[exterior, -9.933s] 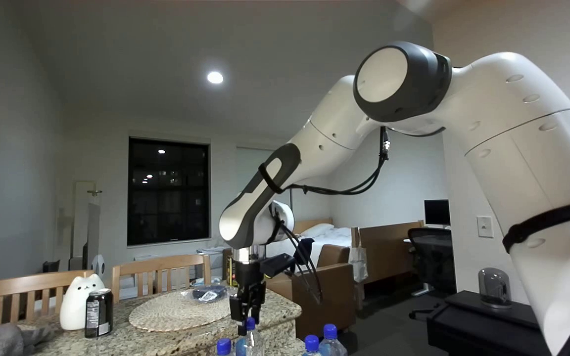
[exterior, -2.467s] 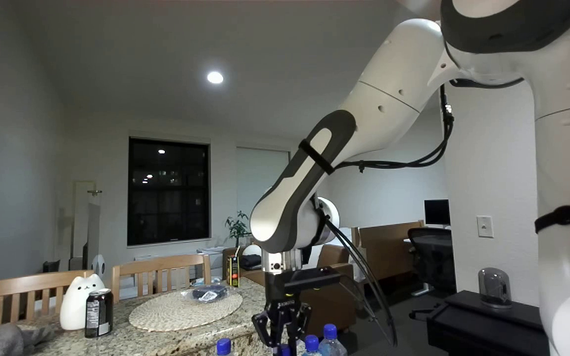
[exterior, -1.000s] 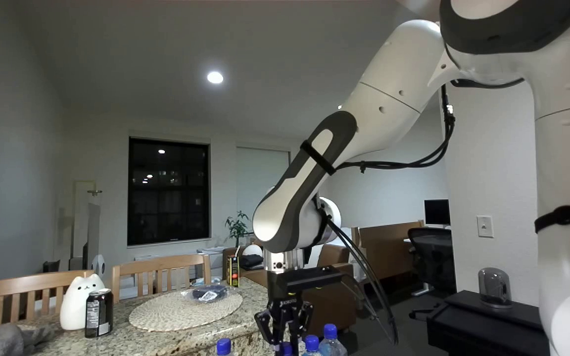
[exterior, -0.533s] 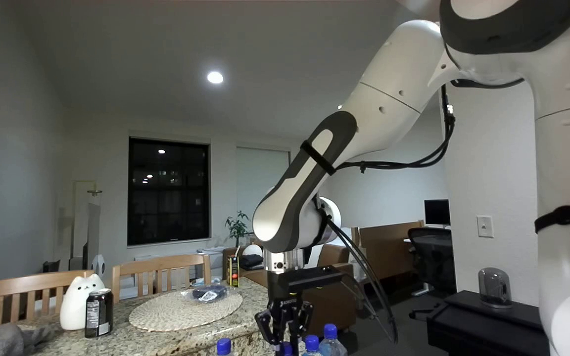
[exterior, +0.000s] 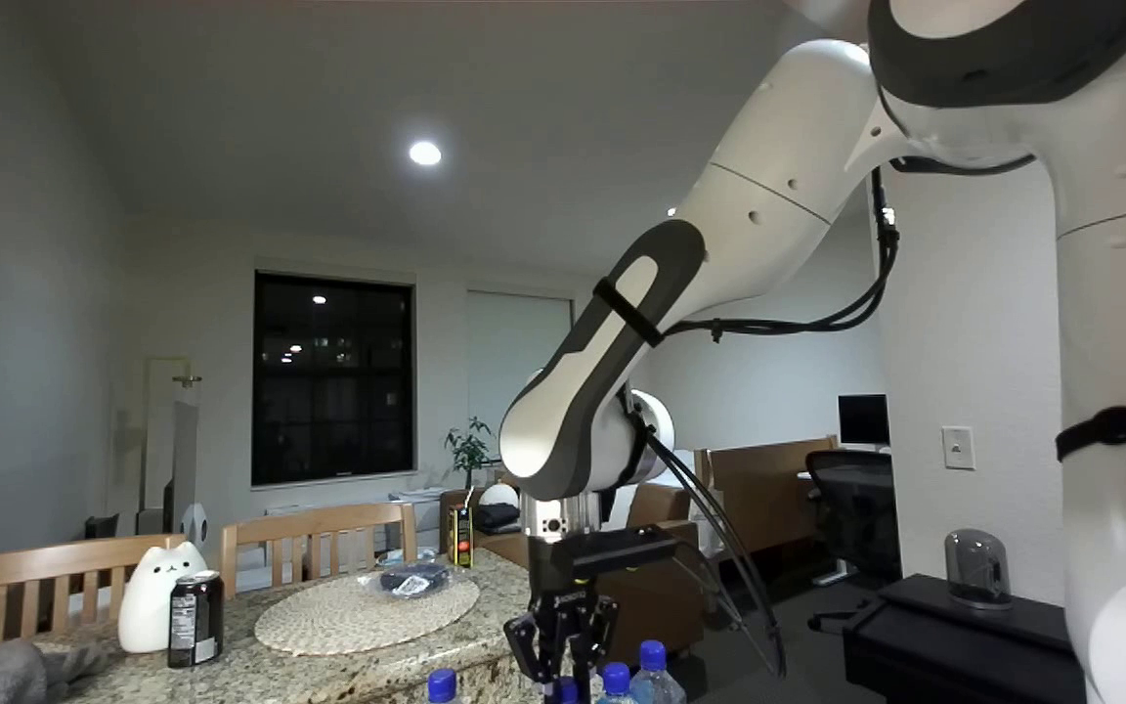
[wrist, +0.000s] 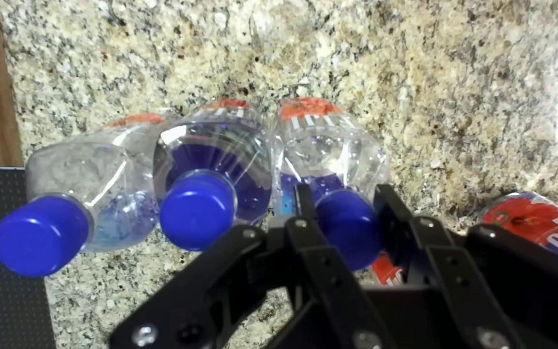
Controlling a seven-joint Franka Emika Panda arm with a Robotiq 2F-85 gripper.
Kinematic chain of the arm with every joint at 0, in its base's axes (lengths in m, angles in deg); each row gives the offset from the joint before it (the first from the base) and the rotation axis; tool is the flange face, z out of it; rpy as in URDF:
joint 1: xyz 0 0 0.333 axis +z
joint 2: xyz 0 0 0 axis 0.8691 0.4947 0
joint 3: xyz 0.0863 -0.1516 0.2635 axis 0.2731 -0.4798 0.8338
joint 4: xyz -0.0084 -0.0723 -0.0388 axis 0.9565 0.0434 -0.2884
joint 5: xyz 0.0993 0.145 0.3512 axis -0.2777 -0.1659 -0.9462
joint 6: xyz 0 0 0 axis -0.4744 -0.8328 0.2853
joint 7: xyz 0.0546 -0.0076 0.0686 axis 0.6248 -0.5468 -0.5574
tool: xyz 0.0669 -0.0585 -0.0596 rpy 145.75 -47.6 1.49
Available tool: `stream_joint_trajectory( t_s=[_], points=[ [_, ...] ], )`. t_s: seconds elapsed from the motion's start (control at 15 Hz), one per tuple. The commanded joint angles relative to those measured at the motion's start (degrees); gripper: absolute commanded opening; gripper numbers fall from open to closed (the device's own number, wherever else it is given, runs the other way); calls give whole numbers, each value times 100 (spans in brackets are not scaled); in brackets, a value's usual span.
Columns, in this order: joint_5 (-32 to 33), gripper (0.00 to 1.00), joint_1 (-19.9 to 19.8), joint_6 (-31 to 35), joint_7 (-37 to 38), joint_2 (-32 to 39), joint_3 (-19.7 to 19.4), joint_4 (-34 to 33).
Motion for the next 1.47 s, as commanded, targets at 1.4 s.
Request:
stream_joint_trajectory(
  t_s=[1.4],
  points=[
    [506,100,36,1168,-678,724,103,-826]
  ],
)
